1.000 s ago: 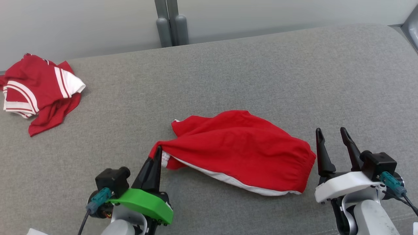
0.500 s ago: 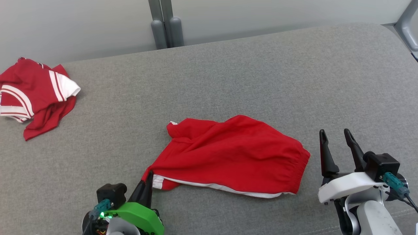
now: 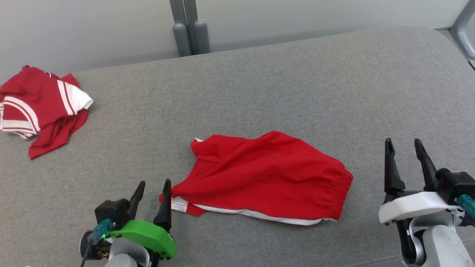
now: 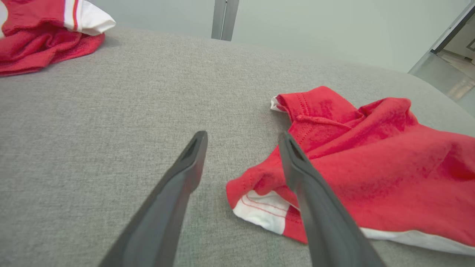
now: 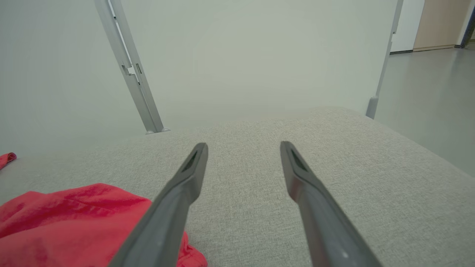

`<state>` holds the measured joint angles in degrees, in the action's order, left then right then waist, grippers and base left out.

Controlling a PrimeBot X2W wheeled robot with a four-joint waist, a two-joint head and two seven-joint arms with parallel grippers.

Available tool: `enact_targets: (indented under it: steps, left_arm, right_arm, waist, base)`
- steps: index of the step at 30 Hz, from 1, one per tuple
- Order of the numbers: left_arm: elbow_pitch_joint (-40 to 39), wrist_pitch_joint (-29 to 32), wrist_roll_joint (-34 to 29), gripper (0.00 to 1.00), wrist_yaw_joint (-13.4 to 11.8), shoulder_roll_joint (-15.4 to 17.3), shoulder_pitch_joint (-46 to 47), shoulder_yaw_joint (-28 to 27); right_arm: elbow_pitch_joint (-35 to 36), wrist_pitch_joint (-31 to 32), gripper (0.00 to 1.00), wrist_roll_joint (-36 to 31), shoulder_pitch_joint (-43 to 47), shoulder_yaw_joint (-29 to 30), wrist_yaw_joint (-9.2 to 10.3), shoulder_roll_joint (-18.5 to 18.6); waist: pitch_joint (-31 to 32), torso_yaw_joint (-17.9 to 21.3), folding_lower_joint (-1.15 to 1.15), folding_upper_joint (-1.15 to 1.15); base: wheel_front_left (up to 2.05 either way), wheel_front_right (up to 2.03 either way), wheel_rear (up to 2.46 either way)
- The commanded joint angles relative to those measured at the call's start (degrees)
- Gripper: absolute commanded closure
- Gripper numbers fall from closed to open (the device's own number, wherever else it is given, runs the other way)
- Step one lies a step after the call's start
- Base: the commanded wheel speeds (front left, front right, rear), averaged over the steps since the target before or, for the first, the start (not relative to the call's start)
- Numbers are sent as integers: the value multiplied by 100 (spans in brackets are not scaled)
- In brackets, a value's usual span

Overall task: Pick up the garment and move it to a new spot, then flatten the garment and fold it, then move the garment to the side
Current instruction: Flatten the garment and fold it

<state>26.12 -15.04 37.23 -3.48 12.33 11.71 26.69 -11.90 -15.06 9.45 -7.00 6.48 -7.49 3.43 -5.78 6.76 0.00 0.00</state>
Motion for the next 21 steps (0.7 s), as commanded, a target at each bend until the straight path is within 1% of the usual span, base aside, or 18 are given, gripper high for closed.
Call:
enact_targets:
  steps: [1,6,12,13,21]
  left_arm:
    - [-79,-16,-129,0,-16,32,-110,-90]
    - [-535,-17,-499,0,1,-44,-309,-460]
    - [-1055,-11,-962,0,63,-234,-593,-822]
    - [-1193,-11,-1118,0,83,-334,-730,-938]
    - [-1382,-12,-1525,0,202,-653,-1225,-1318]
  right_arm:
    - [56,-18,0,-52,93,49,0,22]
    - [290,-18,0,-146,107,95,0,14]
    - [566,-18,0,-172,116,-215,0,-2]
    - [666,-18,0,-174,156,-325,0,-16]
    - [837,-18,0,-208,380,-590,0,-49]
  waist:
    - [20,-28,0,0]
    - [79,-104,0,0]
    - [187,-159,0,0]
    - [236,-174,0,0]
    - [459,-269,0,0]
  base:
    - [0,0,0]
    - [0,0,0]
    - [0,0,0]
    - [0,0,0]
    - [0,0,0]
